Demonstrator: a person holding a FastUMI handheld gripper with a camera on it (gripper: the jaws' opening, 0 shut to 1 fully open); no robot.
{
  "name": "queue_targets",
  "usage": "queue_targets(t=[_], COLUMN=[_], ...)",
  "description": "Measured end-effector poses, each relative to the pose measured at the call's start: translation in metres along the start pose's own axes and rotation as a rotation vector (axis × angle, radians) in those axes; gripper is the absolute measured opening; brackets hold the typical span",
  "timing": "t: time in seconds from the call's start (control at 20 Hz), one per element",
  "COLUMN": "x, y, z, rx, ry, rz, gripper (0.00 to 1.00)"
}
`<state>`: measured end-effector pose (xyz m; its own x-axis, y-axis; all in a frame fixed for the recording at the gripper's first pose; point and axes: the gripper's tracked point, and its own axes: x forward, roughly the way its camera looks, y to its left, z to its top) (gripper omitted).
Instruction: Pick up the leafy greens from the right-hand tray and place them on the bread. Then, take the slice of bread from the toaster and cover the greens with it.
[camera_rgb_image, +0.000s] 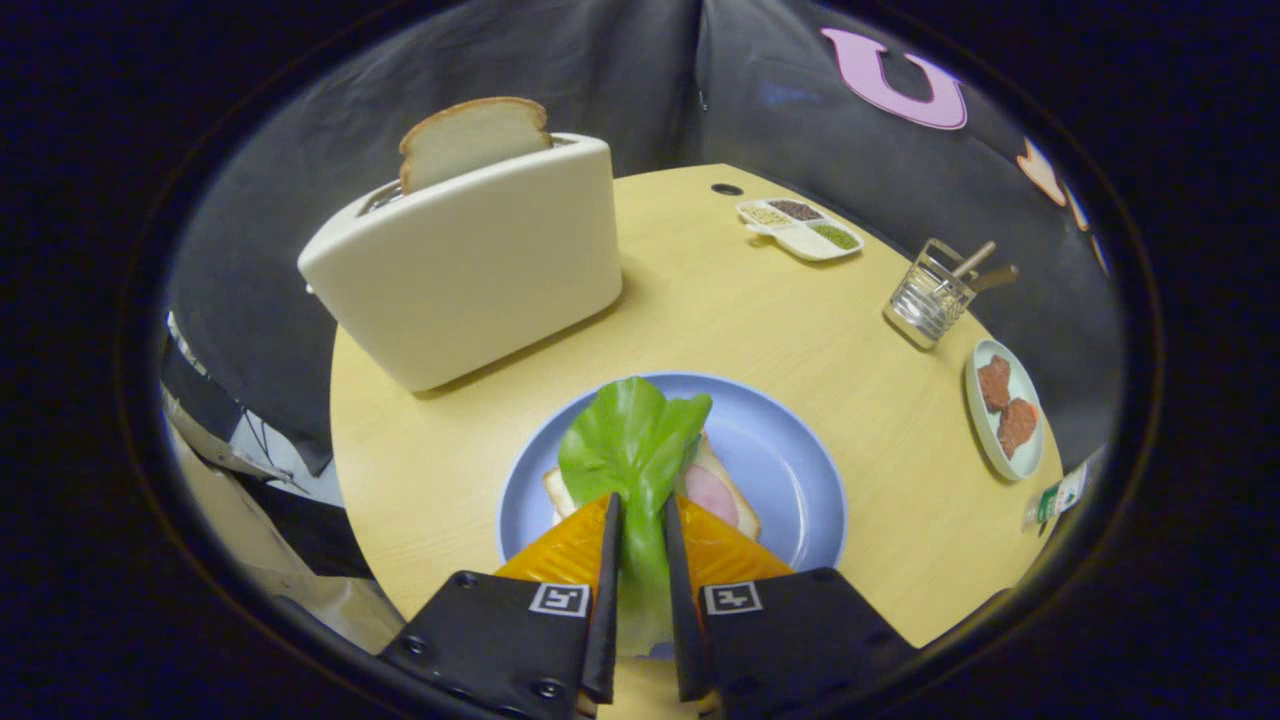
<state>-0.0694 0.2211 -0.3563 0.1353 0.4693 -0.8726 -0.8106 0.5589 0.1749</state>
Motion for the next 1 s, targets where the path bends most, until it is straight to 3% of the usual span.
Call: queue_targets(t=[0.1, 0.15, 0.5, 1.0], x=[0.002, 0.002, -0.014, -0.075], y=[-0.002, -0.003, 0.0, 0.028], z=[-0.001, -0.001, 0.008, 0.091], rx=[0.012, 0.019, 0.05, 0.14], ry=[0.013, 0.016, 0.01, -0.086], rz=[-0.008, -0.013, -0.039, -0.056], gripper=[0.34, 0.45, 0.93, 0.94])
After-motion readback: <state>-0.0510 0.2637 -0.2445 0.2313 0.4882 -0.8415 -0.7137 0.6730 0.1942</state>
